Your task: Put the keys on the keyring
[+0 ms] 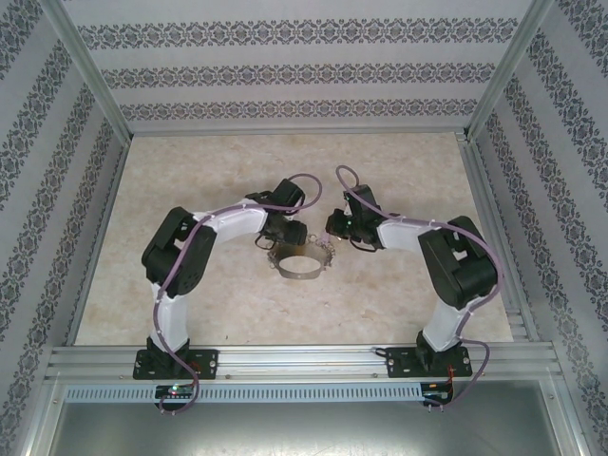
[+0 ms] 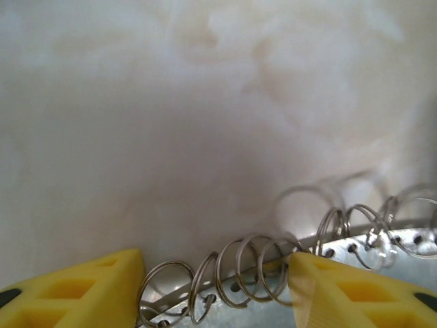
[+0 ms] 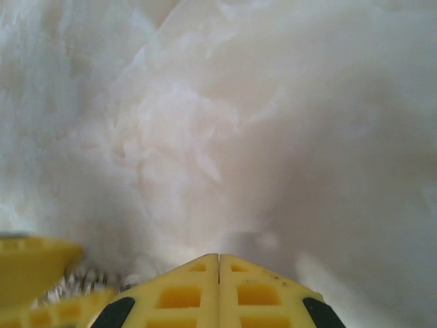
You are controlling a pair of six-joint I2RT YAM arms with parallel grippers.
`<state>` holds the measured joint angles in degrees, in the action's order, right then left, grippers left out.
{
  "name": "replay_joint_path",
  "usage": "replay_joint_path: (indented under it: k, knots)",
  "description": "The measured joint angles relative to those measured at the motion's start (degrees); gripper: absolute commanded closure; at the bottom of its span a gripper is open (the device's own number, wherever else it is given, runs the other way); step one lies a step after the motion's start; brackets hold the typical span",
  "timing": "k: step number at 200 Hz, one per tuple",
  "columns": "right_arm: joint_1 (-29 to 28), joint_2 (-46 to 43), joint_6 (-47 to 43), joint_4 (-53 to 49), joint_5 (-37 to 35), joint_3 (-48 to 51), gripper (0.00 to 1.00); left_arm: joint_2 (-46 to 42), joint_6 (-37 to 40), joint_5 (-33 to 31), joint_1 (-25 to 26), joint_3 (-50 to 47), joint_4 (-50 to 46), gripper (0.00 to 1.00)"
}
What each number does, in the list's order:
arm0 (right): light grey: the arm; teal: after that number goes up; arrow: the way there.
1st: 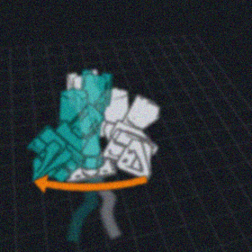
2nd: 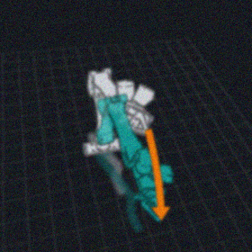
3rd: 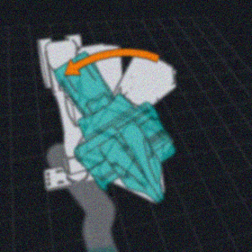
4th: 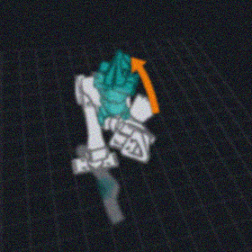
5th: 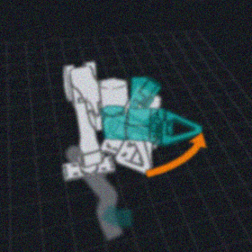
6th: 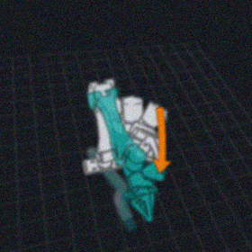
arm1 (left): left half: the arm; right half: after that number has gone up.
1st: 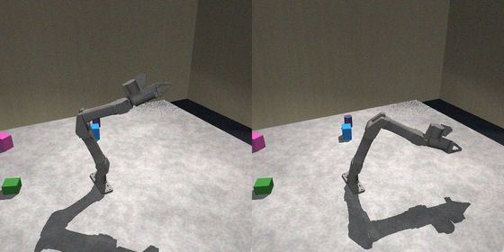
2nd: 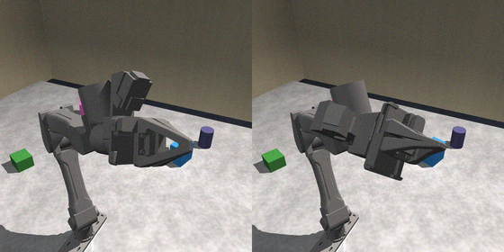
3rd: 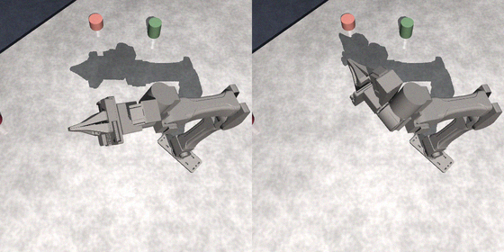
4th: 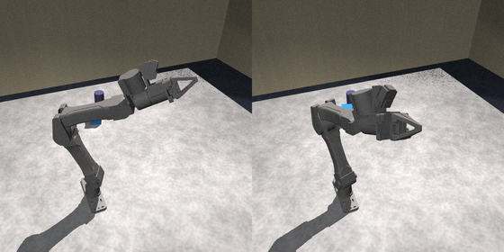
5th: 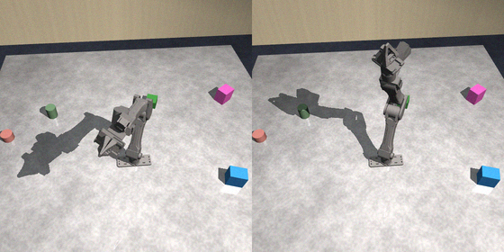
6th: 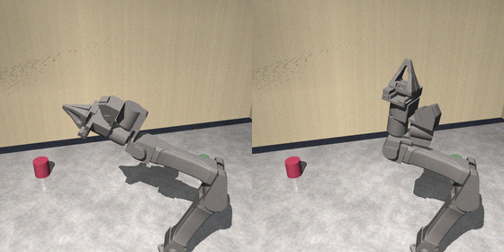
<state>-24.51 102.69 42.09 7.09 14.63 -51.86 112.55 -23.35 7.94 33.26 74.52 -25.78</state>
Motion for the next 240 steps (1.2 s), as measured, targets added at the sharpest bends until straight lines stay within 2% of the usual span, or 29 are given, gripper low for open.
replay_joint_path:
  k: [53,79,100,127,155,207,240]
  knots:
    - [0.4,7.1,0.0,0.4,1.9,-5.9,1.0,-13.0,-9.5,2.5,0.0,-16.3,3.9,0.4]
    - [0.7,6.4,0.0,0.4,2.2,-6.0,1.0,-16.7,-10.6,-0.1,0.0,-16.7,3.7,0.39]
    - [1.5,2.4,-0.4,-0.2,1.9,-4.7,1.0,-18.3,-10.1,-2.5,0.0,-14.5,3.6,0.38]
    - [2.8,-7.1,-1.2,-1.0,0.8,-0.7,1.0,-18.8,-9.7,-2.2,0.5,-12.0,4.0,0.38]
    - [5.6,-14.3,-2.2,-1.8,-0.2,3.8,1.0,-18.7,-10.3,0.0,3.2,-11.7,4.9,0.38]
    - [13.9,-18.8,-3.5,-5.0,-0.3,12.6,1.0,-15.0,-15.4,4.9,8.8,-10.1,10.2,0.37]
    - [14.9,-22.4,-4.0,-6.3,-0.2,14.2,1.0,-9.0,-17.9,6.3,11.6,-7.4,13.0,0.37]
